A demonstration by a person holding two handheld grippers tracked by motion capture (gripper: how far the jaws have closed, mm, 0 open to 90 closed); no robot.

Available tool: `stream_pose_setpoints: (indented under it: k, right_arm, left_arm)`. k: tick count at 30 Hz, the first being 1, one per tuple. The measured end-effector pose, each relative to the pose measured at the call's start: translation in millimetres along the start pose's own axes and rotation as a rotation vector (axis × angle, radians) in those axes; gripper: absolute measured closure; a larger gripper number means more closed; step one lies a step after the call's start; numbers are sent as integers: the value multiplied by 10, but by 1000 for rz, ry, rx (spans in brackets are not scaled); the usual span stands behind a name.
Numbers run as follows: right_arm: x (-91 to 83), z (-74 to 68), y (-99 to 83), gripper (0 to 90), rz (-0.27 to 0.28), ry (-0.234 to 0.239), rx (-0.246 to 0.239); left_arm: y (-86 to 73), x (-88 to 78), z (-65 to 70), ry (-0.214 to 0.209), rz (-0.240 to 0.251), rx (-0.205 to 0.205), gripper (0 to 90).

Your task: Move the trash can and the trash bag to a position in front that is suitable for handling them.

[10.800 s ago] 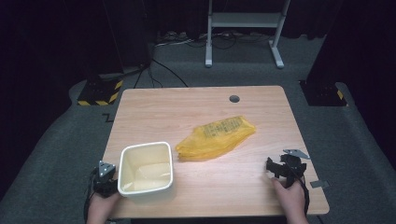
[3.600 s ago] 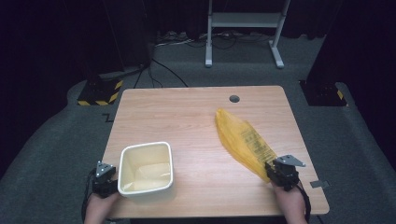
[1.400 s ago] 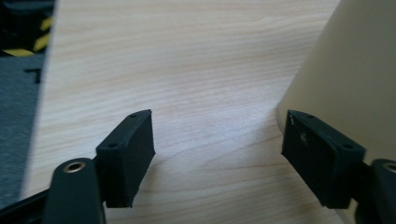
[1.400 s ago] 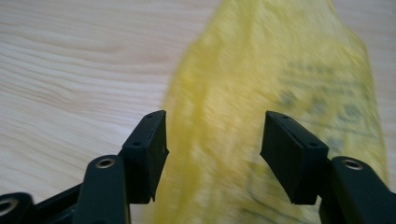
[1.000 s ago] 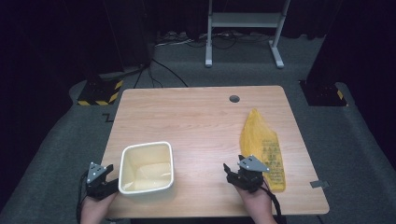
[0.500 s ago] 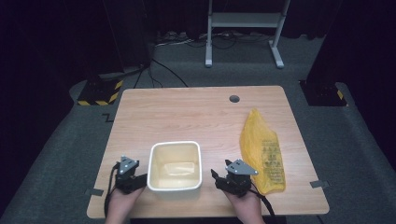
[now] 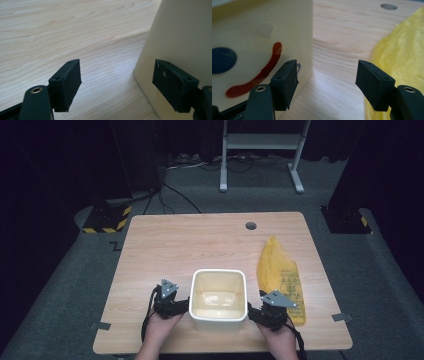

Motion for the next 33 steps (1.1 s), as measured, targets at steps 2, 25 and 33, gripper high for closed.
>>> stream_pose_setpoints:
  k: [2, 25, 33]
  right_arm:
    - [-67, 34, -4, 335, 11, -8, -8]
    - [141, 48, 50, 454, -25, -40, -4]
    - [400, 271, 205, 450, -41, -83, 13]
  left_arm:
    - [-40, -42, -20, -14, 2, 4, 238]
    - [-14, 121, 174, 12, 9, -31, 464]
    - [140, 372, 25, 4, 40, -68, 397]
Point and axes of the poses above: each handheld gripper's, and its own axes: x roughly forward along the jaws, y roughly out of its top, z roughly to its right, the point moved 7 cm from there along x, roughly forward along the jaws, and after that the axes turned 6 degrees about -y, right-handed, at the moved point
